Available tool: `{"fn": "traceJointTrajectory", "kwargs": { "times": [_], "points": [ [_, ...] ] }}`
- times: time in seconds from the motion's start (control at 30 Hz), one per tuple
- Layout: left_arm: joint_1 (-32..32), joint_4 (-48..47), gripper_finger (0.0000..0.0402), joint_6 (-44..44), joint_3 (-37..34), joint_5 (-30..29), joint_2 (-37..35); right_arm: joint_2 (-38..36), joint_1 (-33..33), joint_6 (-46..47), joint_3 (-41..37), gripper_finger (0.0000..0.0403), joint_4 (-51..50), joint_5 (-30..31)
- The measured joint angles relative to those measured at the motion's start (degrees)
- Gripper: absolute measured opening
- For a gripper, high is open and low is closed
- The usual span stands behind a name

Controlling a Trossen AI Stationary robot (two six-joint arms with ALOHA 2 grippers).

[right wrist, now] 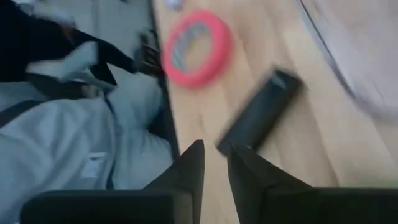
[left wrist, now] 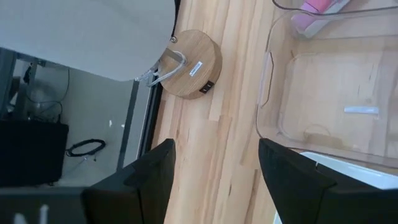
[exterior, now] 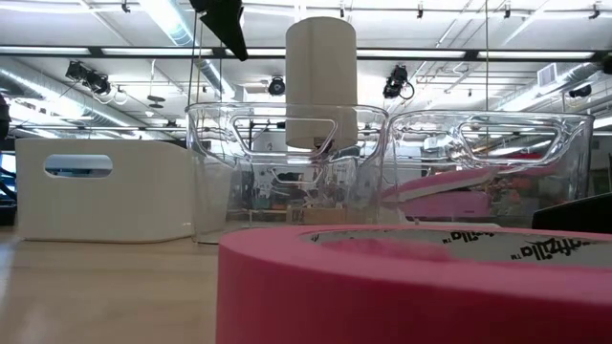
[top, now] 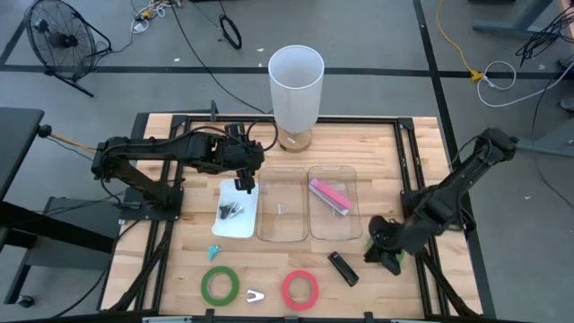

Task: Pick and place Stapler, Stapler remover, tape
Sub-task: Put the top right green tape into the left transparent bin

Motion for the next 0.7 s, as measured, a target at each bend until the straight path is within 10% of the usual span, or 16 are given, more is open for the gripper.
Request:
{"fn": "traceJointTrajectory", "kwargs": {
  "times": [0.37, 0.7],
  "points": [
    [0.0, -0.09, 0.0233, -7.45, 0.0, 1.93, 0.0, 2.33, 5.33, 19.01, 0.0, 0.0088, -20.05, 1.52],
    [-0.09, -0.11, 0.0233, -10.94, -0.02, 4.93, 0.0, 11.92, 5.42, 19.47, 0.0, 0.0189, -19.08, -5.93]
  ]
}}
